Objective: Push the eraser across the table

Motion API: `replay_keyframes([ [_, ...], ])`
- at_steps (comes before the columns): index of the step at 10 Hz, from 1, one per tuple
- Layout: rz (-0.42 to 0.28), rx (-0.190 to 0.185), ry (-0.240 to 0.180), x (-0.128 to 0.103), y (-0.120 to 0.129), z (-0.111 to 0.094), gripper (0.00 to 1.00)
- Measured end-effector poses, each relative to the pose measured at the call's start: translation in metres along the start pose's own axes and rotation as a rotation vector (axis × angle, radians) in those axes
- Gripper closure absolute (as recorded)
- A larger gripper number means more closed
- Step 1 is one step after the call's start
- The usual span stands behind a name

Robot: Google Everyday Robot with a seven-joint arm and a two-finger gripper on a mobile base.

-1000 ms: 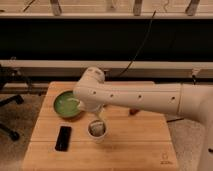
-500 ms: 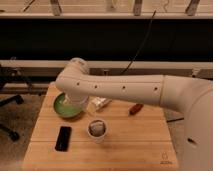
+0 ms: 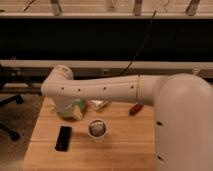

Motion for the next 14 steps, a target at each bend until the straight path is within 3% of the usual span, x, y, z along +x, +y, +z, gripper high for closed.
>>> replay_keyframes([
  [7, -0.011, 0.001, -0.084, -0.02, 0.009, 0.059, 0.2],
  [10, -0.012, 0.01, -0.102, -0.021, 0.009, 0.073, 0.22],
  [14, -0.002, 0.006, -0.12, -0.018, 0.01, 0.086, 0.59],
])
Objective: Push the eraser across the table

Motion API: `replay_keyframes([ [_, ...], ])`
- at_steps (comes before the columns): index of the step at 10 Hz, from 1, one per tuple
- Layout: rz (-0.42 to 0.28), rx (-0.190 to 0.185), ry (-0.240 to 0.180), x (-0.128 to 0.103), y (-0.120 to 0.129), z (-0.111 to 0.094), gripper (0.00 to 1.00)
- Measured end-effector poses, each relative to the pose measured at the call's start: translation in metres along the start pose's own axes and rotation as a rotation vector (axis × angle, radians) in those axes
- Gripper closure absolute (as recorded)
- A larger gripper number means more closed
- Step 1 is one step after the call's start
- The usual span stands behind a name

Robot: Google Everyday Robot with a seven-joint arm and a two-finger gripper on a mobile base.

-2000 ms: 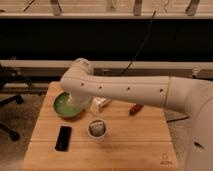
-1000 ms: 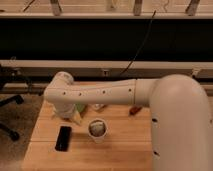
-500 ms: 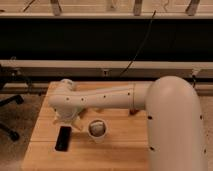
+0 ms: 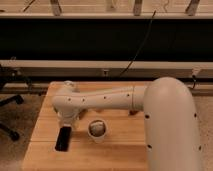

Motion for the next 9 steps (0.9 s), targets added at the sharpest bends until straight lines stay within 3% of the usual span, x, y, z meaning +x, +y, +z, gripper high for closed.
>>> replay_keyframes([
  [1, 0.004, -0.004, -0.003, 0.001, 0.001, 0.003, 0.72],
  [4, 0.007, -0.024, -0.012, 0.002, 0.002, 0.009, 0.98],
  [9, 0.085, -0.057, -0.028, 0.016, 0.017, 0.018, 1.0],
])
